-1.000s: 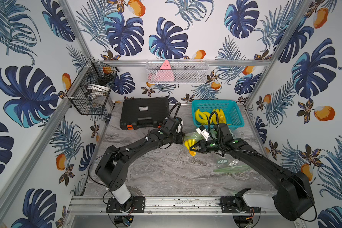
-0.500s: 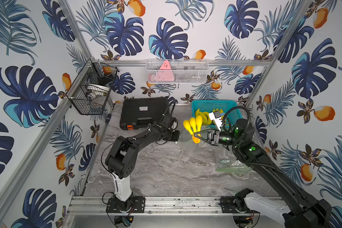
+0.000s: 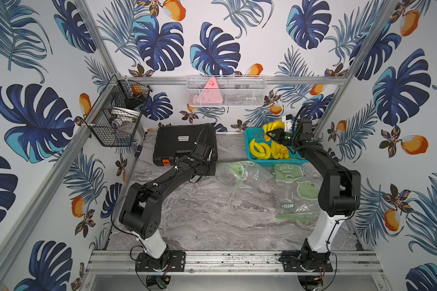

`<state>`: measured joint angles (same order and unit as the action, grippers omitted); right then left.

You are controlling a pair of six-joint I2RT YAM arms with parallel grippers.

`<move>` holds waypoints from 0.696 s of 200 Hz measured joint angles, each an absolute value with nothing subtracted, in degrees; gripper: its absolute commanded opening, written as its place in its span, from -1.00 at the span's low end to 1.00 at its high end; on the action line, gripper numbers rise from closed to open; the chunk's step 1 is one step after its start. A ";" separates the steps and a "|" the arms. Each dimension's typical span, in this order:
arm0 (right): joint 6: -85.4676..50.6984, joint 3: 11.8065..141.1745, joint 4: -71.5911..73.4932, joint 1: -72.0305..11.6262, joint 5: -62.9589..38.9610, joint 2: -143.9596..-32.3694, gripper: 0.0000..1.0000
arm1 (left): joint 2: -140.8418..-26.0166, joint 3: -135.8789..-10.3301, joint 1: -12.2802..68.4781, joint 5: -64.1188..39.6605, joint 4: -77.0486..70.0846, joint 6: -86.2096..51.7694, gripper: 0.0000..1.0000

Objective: Open the zip-top bag and take out the banana
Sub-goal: Place the banana in the basket, then reset both arms

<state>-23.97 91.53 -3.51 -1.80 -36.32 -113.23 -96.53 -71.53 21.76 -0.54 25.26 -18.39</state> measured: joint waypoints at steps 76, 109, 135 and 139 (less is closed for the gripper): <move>-15.20 79.59 -11.55 -2.70 -28.93 -102.10 1.00 | -81.97 -62.78 21.67 3.18 24.86 -16.56 0.98; -8.95 60.36 -5.87 -2.48 -14.35 -77.28 1.00 | -71.90 -55.77 20.64 13.98 22.13 -12.14 0.98; -4.25 39.22 4.84 0.97 -2.79 -64.73 1.00 | -67.51 -43.97 17.61 21.78 12.36 -5.04 0.98; -3.95 36.14 5.78 1.54 -1.54 -64.03 1.00 | -67.11 -41.93 17.10 22.48 10.20 -4.01 0.98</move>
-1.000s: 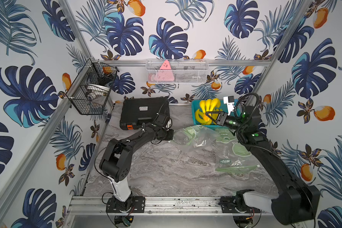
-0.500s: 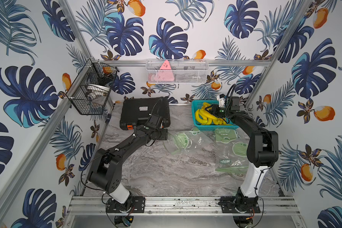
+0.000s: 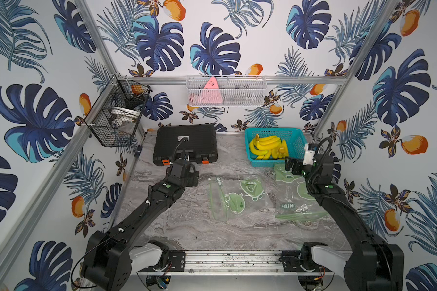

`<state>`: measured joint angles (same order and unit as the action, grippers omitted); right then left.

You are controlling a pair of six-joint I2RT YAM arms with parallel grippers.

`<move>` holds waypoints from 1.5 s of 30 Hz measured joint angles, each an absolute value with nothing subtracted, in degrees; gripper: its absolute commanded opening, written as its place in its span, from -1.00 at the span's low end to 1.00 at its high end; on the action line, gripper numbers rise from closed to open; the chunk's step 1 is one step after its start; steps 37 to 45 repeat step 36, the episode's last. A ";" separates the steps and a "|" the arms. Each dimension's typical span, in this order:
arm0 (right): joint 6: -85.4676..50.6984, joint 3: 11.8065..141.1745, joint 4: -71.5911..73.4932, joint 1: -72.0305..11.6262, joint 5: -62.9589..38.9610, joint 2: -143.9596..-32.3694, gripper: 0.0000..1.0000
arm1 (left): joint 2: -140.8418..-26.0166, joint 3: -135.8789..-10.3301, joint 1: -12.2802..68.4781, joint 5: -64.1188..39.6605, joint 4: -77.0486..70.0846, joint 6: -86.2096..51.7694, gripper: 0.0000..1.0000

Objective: Open the zip-top bag and take out the banana
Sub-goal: Reset both arms

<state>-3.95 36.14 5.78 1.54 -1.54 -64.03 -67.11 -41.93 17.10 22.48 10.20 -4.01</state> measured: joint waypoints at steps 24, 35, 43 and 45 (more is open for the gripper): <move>-6.24 23.62 52.66 3.42 3.75 -94.78 1.00 | -94.52 -20.56 4.32 13.74 -56.36 -0.08 0.98; -3.97 22.83 52.90 0.93 3.01 -95.00 1.00 | -94.59 -20.56 4.32 13.72 -57.12 -0.12 0.98; -3.81 22.83 52.99 0.67 3.16 -95.15 1.00 | -94.59 -20.56 4.32 13.72 -57.19 -0.12 0.98; -3.81 22.83 52.99 0.67 3.16 -95.15 1.00 | -94.59 -20.56 4.32 13.72 -57.19 -0.12 0.98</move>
